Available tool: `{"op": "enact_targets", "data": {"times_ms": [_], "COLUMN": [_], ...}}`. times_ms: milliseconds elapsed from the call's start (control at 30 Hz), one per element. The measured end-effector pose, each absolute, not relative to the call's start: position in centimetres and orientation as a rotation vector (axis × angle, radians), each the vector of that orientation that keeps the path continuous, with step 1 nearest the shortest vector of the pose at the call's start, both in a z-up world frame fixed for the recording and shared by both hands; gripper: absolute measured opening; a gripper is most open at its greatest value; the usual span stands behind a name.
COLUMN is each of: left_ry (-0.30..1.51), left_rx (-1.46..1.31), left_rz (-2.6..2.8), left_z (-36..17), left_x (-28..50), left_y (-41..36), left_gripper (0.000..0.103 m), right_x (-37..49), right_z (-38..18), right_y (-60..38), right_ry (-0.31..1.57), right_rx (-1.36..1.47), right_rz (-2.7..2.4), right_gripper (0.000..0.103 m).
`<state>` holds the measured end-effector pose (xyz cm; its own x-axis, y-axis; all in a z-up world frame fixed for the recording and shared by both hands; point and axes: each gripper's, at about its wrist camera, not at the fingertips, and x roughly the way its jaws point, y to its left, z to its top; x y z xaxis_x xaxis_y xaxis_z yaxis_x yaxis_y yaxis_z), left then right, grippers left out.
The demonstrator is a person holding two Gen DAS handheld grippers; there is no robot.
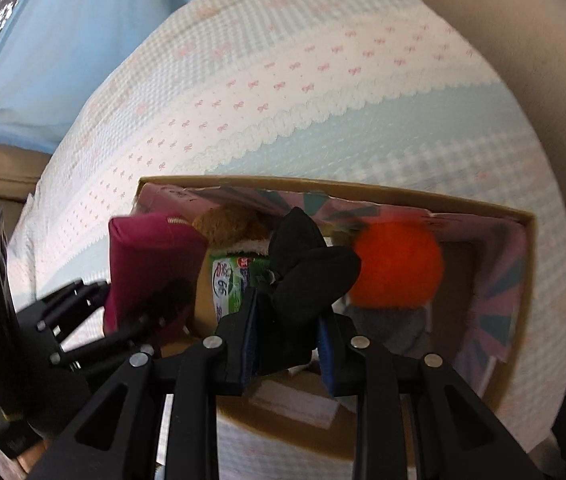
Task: Organize soft objects
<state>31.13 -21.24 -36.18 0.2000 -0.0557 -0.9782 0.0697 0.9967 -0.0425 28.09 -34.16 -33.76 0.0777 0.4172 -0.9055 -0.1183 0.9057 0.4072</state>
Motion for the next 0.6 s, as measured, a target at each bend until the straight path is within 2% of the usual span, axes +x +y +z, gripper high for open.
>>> {"op": "enact_targets", "data": {"times_ms": [33, 67, 100, 133, 167, 600], "left_ry": [1.370, 1.364, 1.358, 1.354, 1.350, 1.321], "left_rx": [0.010, 0.014, 0.028, 0.042, 0.055, 0.095], "left_rz": [-0.096, -0.105, -0.114, -0.126, -0.136, -0.190], "left_z": [-36.1, -35.9, -35.7, -35.4, -35.3, -32.9], "left_x": [31.2, 31.4, 31.5, 31.4, 31.4, 29.9], "left_y": [-21.1, -21.0, -20.9, -21.0, -20.9, -20.8], "left_gripper": [0.050, 0.071, 0.098, 0.102, 0.103, 0.103], "right_x": [28.3, 28.6, 28.8, 28.9, 29.0, 28.0], "right_z": [-34.1, -34.3, -34.5, -34.6, -34.7, -32.9], "right_y": [-34.1, -34.1, -34.2, -34.3, -34.5, -36.0], "right_ry": [1.453, 1.465, 1.473, 1.474, 1.472, 1.438], "right_rx": [0.268, 0.278, 0.287, 0.297, 0.312, 0.330], "right_rz": [0.408, 0.403, 0.398, 0.394, 0.388, 0.293], "right_gripper": [0.028, 0.045, 0.058, 0.086, 0.101, 0.102]}}
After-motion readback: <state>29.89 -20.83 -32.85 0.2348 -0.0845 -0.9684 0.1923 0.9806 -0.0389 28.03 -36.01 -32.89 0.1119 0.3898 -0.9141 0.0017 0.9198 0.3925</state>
